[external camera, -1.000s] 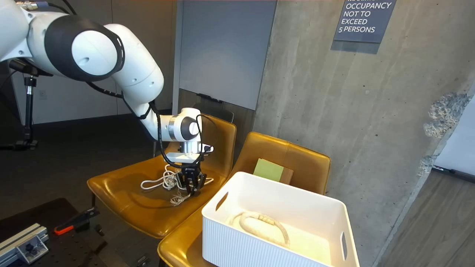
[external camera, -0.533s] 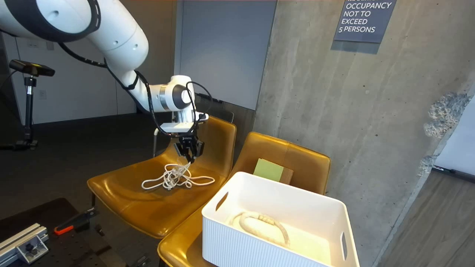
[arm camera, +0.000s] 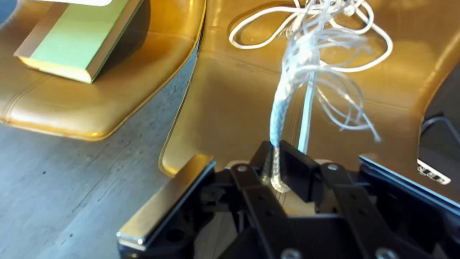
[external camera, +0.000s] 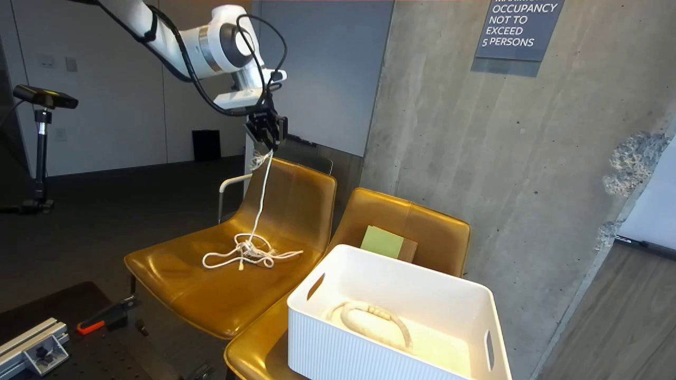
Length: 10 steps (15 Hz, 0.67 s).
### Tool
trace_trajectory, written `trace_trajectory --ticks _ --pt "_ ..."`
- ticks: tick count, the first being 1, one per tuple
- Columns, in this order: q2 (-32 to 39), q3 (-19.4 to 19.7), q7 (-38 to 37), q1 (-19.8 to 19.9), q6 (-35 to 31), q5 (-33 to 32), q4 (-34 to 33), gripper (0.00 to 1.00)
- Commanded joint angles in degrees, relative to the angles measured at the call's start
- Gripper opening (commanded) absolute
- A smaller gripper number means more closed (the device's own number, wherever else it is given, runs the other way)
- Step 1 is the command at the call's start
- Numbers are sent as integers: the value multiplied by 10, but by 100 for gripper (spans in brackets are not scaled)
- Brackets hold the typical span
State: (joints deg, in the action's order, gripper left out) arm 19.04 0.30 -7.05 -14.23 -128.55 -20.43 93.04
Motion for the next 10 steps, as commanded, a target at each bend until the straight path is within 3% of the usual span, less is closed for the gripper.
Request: trace_trajectory --ticks 1,10 --pt "-82 -15 -10 6 49 -4 -12 3" --pt "-201 -33 22 48 211 18 -182 3"
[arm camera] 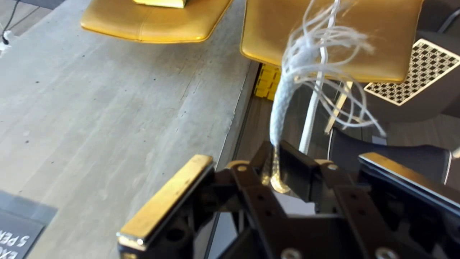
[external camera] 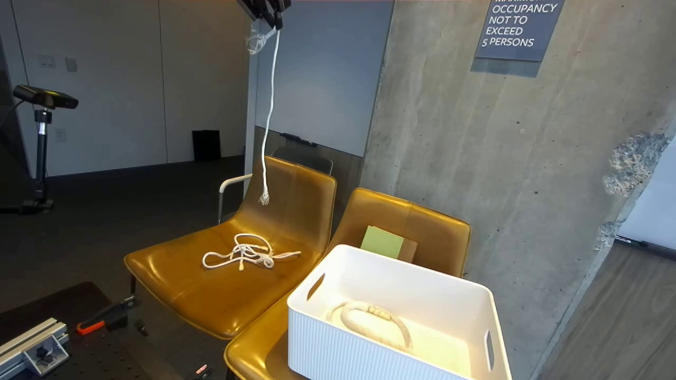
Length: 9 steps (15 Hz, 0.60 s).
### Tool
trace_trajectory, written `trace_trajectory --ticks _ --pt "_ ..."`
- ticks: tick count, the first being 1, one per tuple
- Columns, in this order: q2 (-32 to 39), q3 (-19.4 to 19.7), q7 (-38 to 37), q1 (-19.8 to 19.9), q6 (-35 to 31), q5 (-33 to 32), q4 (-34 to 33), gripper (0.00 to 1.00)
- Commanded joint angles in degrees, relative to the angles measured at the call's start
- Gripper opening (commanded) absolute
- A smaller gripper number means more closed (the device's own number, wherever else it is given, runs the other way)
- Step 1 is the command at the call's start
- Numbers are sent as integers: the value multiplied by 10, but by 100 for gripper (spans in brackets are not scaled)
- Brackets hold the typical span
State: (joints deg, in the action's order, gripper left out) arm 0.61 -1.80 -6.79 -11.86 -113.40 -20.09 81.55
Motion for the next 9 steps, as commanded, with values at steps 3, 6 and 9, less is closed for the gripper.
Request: trace_trajectory --ticks 3,6,9 --pt "-8 0 51 53 135 26 -175 3" --pt "41 33 97 103 190 59 -270 3" --pt "88 72 133 148 201 116 -293 3"
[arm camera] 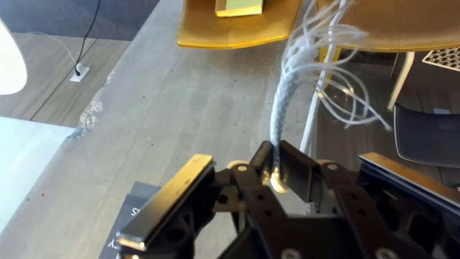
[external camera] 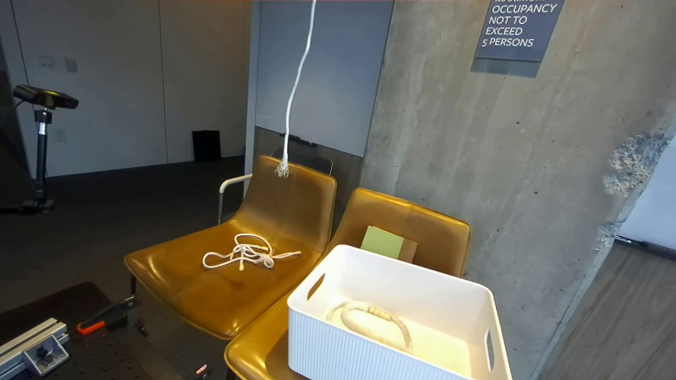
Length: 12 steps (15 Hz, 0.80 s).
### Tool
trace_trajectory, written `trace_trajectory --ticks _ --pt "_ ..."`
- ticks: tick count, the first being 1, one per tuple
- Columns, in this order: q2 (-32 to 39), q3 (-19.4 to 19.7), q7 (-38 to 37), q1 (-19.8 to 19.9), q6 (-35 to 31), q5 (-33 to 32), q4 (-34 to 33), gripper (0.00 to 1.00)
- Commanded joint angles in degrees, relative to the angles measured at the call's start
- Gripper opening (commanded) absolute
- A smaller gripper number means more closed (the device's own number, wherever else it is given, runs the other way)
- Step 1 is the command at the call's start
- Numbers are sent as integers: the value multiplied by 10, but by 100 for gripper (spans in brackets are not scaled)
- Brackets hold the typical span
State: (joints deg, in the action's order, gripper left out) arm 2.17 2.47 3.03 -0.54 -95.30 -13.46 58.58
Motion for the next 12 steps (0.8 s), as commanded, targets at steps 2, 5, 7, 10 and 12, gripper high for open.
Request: trace_trajectory --ticks 2,5,7,10,12 --pt "118 44 52 65 19 79 -74 3" --pt "201 54 70 111 32 95 -107 3" --pt "239 61 81 137 46 82 -117 3" --pt "261 77 86 161 58 63 -98 3" --pt "274 85 89 170 63 55 -88 3"
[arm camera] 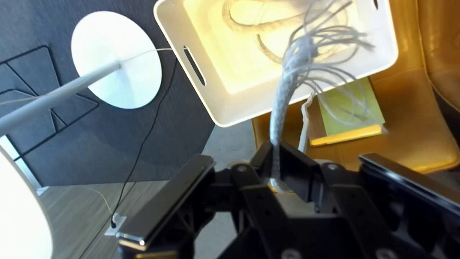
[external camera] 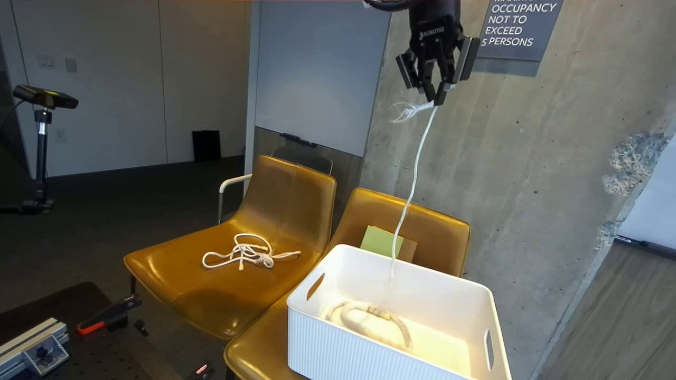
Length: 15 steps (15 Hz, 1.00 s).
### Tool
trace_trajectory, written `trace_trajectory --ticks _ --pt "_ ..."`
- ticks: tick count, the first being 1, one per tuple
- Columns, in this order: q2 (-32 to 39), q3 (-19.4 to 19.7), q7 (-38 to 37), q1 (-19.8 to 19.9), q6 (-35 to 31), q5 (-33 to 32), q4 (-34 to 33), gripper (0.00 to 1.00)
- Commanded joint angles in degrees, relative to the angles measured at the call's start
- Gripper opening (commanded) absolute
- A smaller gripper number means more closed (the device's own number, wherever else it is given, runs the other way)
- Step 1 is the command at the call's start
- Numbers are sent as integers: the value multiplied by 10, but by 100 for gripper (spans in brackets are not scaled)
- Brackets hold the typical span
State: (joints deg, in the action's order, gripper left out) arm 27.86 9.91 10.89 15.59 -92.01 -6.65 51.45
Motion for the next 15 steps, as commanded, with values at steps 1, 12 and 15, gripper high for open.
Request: trace_trajectory --ticks 1,12,15 --pt "25 12 12 10 34 -17 -15 3" --pt "68 13 -7 -23 52 -39 -5 64" --pt "57 7 -2 -37 36 -45 21 86"
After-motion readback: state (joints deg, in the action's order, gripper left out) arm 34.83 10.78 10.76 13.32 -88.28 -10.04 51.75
